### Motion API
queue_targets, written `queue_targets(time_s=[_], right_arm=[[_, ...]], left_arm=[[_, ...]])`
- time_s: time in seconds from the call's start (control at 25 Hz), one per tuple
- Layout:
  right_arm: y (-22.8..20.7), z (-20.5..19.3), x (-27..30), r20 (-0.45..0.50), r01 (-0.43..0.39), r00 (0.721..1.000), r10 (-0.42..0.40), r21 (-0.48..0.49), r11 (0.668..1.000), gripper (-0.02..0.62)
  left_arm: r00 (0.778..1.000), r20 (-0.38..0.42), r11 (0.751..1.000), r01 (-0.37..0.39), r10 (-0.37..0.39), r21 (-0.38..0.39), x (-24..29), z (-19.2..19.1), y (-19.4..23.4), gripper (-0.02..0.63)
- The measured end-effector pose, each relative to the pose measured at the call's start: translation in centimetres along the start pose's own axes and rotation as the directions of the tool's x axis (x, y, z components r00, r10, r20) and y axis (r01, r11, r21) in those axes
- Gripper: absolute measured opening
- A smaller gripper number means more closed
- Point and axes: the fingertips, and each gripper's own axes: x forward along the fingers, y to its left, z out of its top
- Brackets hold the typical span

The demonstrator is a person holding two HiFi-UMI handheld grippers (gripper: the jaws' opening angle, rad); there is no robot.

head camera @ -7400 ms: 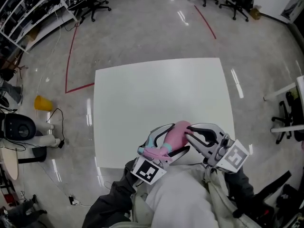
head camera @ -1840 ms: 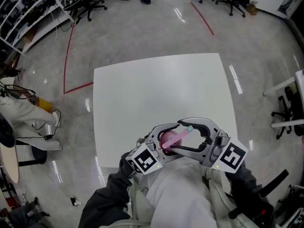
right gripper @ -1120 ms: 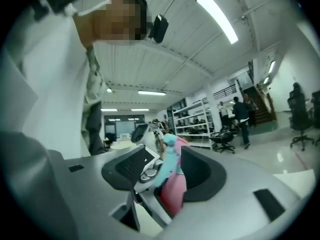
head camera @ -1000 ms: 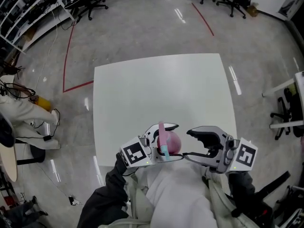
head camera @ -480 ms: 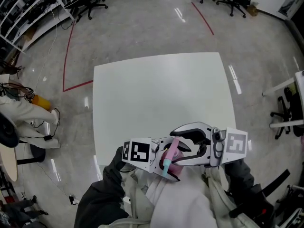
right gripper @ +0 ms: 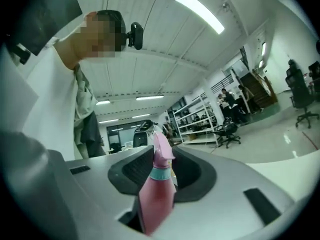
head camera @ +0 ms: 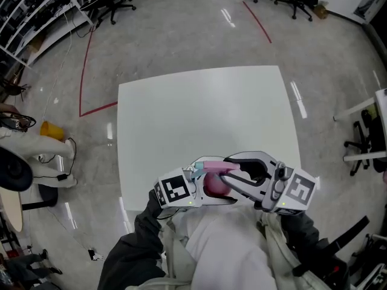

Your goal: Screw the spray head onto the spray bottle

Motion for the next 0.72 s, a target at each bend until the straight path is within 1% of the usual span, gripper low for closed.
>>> queue_targets(time_s=[0.04,0.08,0.12,0.16,0.2,0.24,0.28,0.32,0.36,0.4,0.44,0.48,0.6,0.68,0.72], right_arm=[[-0.5,-0.1,0.0,-0.009,0.037,0.999,-0.037,-0.001,0.999,0.104],[-0.9,-0.1,0.0,-0.018,0.071,0.997,-0.071,-0.006,0.997,0.112],[-1.1,-0.1,0.0,-0.023,0.096,0.995,-0.096,-0.017,0.995,0.121],[-1.3,0.0,0.0,-0.018,0.112,0.993,-0.113,-0.036,0.993,0.127],[-1.3,0.1,0.1,-0.011,0.120,0.993,-0.121,-0.056,0.991,0.130],[-1.2,0.1,0.2,-0.010,0.121,0.992,-0.122,-0.065,0.990,0.130],[-1.1,0.1,0.0,-0.008,0.120,0.993,-0.121,-0.057,0.991,0.129],[-1.2,0.2,-0.3,0.010,0.121,0.993,-0.121,-0.035,0.992,0.129],[-1.5,0.7,-0.6,0.048,0.127,0.991,-0.127,-0.009,0.992,0.124],[-1.9,1.3,-1.0,0.093,0.141,0.986,-0.142,0.013,0.990,0.117],[-2.3,1.8,-1.2,0.126,0.162,0.978,-0.164,0.023,0.986,0.117],[-2.6,1.9,-1.3,0.130,0.189,0.973,-0.190,0.018,0.982,0.117],[-2.4,1.0,-1.2,0.064,0.258,0.965,-0.254,-0.070,0.964,0.132],[-2.2,0.9,-1.1,0.042,0.269,0.963,-0.265,-0.116,0.956,0.135],[-2.1,0.8,-1.1,0.039,0.262,0.965,-0.259,-0.129,0.956,0.135]], left_arm=[[0.997,-0.015,0.997,-0.072,0.072,0.023,0.1,-0.1,1.0,0.428],[0.988,-0.030,0.987,-0.150,0.152,0.054,0.1,-0.2,2.1,0.428],[0.972,-0.043,0.970,-0.226,0.230,0.092,0.1,-0.4,3.0,0.428],[0.955,-0.047,0.951,-0.284,0.292,0.124,0.0,-0.6,3.6,0.428],[0.945,-0.040,0.938,-0.316,0.324,0.141,0.0,-0.6,3.9,0.428],[0.946,-0.019,0.939,-0.317,0.322,0.136,0.0,-0.5,3.7,0.428],[0.955,0.021,0.949,-0.295,0.295,0.111,0.1,-0.1,3.3,0.428],[0.962,0.081,0.961,-0.266,0.260,0.072,0.1,0.6,2.8,0.428],[0.961,0.150,0.970,-0.241,0.234,0.027,-0.1,1.5,2.4,0.428],[0.952,0.204,0.973,-0.231,0.228,-0.012,-0.4,2.3,2.3,0.428],[0.945,0.224,0.971,-0.238,0.239,-0.032,-0.7,2.7,2.3,0.428],[0.941,0.214,0.965,-0.262,0.261,-0.027,-0.7,2.6,2.5,0.426],[0.928,0.158,0.937,-0.347,0.337,0.036,-0.2,1.8,3.3,0.426],[0.924,0.157,0.932,-0.360,0.349,0.047,0.3,1.7,3.4,0.426],[0.926,0.154,0.932,-0.357,0.346,0.054,0.5,1.4,3.4,0.426]])
